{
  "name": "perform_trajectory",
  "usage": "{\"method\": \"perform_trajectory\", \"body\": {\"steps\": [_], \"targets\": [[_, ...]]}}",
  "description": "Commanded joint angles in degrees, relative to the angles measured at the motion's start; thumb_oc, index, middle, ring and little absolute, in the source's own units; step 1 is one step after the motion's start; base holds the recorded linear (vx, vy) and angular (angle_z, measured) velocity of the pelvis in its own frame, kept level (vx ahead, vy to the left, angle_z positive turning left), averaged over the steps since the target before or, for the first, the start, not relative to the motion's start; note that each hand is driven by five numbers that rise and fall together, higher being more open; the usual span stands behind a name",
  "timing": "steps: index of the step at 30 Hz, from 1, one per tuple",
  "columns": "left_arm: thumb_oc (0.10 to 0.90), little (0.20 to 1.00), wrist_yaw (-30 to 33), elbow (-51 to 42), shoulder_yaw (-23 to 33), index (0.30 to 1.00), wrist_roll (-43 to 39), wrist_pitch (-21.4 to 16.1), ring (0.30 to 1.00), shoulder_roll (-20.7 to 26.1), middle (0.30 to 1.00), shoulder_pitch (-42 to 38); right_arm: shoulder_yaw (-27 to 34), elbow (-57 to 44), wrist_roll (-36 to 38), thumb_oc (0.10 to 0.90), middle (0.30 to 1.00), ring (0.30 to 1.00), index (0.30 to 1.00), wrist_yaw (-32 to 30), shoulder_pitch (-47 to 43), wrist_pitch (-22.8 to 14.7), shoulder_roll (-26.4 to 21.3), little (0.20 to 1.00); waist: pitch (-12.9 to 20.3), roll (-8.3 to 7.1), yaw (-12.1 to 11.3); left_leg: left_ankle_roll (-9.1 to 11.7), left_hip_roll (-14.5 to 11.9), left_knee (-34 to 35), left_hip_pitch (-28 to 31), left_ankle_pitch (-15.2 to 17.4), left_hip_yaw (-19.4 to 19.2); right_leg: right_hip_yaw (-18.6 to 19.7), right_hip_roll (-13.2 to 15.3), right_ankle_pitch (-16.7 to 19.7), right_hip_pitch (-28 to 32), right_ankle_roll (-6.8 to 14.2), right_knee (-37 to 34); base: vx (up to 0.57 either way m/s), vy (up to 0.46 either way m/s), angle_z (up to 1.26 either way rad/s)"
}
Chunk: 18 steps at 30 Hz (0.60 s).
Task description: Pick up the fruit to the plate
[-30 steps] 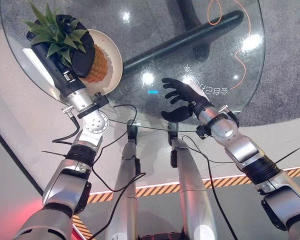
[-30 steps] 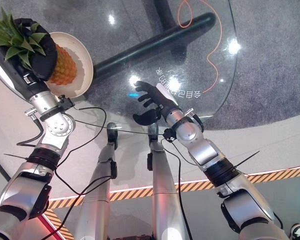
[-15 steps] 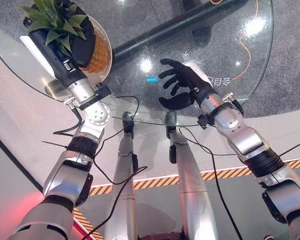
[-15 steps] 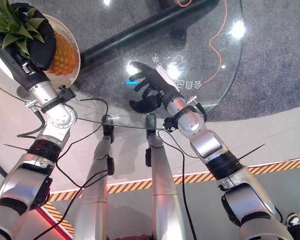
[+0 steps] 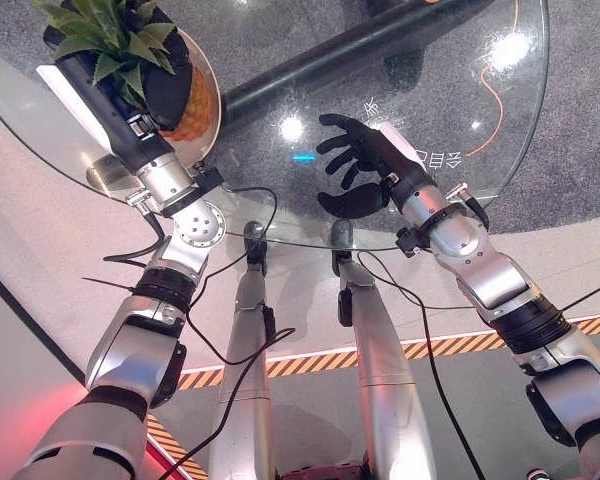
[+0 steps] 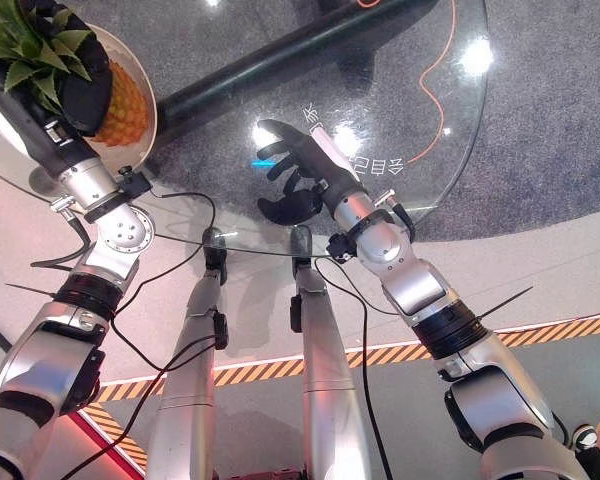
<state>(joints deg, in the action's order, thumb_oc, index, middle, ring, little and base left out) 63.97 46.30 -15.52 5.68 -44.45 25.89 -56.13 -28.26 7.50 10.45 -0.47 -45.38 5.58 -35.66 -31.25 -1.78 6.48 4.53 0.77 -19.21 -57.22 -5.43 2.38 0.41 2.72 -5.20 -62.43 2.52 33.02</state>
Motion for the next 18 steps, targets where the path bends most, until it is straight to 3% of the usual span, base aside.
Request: {"method": "perform_trajectory", "body": {"steps": [1, 18], "targets": [[0.100, 0.200, 5.6, -2.0, 0.9, 0.300, 5.2, -2.3, 0.300, 3.8, 0.300, -3.5, -2.4, -1.1, 0.6, 0.800, 0.900, 0.900, 0.900, 0.2, 4.0, -0.1, 1.5, 0.900, 1.5, -0.65, -0.4, -1.5, 5.1, -8.5, -0.7, 8.1, -4.9, -0.2, -4.3, 8.1, -0.1, 2.2, -6.8, 0.00, 0.000, 0.00], [0.100, 0.200, 10.2, -4.3, 2.9, 0.300, 9.7, -3.5, 0.300, 5.5, 0.300, -1.1, -2.2, -4.3, 0.0, 0.800, 0.900, 0.900, 0.900, 0.9, 5.9, 1.9, 1.4, 0.900, 1.5, 0.33, -1.5, -2.0, 5.5, -7.6, 1.9, 7.9, -4.6, -0.8, -3.9, 7.4, 2.3, 1.9, -6.7, 0.00, 0.000, 0.00]]}}
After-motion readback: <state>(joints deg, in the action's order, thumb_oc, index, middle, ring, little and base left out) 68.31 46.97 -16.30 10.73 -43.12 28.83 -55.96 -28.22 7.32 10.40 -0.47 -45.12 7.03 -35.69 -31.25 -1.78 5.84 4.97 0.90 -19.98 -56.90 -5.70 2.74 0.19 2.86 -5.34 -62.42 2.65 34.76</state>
